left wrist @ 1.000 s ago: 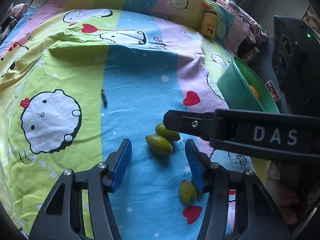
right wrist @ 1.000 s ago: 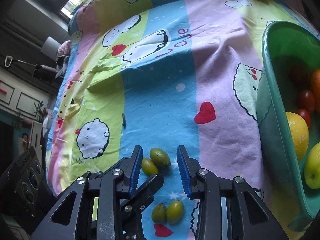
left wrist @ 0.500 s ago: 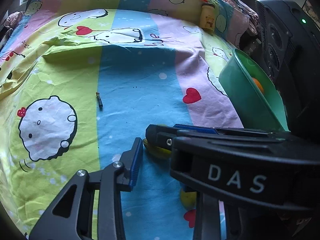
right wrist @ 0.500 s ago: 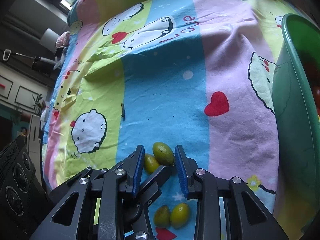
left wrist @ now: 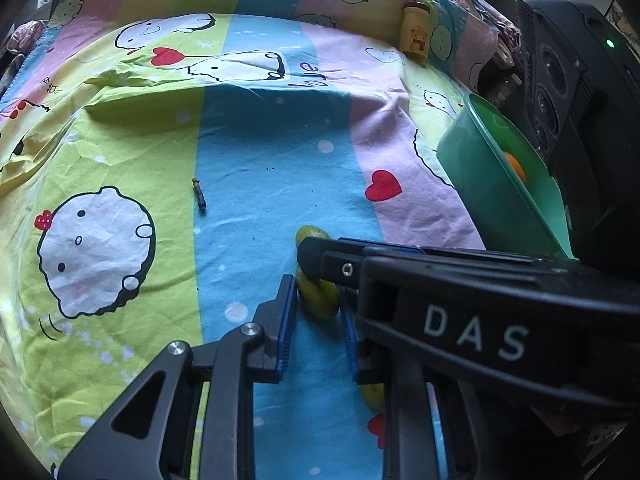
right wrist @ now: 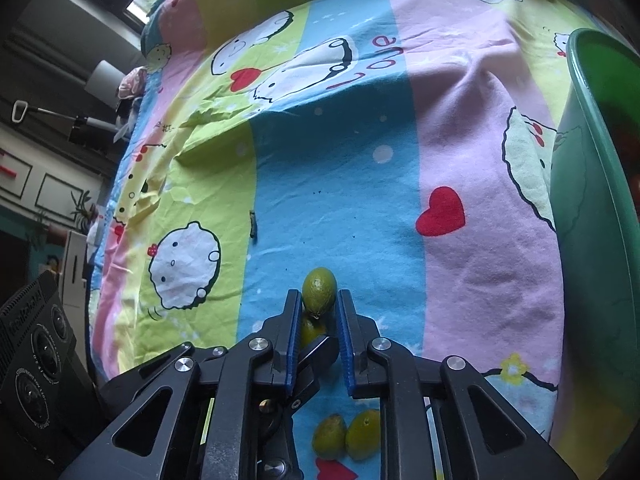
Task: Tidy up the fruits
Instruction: 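Close the right gripper on a green fruit while the left grasps another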
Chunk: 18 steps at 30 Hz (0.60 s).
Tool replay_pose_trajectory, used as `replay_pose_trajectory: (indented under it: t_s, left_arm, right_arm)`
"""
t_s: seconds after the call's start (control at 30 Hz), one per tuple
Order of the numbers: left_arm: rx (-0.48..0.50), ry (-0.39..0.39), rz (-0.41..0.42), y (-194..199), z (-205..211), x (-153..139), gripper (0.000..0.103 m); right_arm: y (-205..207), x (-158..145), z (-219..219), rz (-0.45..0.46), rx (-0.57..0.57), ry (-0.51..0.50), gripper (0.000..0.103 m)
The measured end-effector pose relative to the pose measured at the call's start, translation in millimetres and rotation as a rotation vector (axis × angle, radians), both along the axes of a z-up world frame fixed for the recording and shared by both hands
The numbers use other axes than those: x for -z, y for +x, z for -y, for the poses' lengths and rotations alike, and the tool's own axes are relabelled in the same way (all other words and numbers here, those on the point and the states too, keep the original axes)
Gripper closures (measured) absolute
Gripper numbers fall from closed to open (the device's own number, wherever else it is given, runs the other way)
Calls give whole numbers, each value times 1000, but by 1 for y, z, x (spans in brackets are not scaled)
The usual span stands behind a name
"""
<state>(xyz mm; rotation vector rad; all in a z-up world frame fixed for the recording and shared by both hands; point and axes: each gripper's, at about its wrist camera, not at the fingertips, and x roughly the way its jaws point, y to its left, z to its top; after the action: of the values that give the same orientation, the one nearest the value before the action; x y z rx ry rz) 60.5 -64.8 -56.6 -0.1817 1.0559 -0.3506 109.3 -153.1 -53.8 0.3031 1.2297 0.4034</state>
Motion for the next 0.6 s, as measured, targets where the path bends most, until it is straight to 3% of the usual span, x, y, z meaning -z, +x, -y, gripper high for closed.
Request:
replay_pose_trajectory:
  t_s: [0.6]
  left_arm:
    - [-13, -8, -19, 3, 0, 1, 86]
  right_arm:
    - [9, 1, -3, 1, 50, -67, 82]
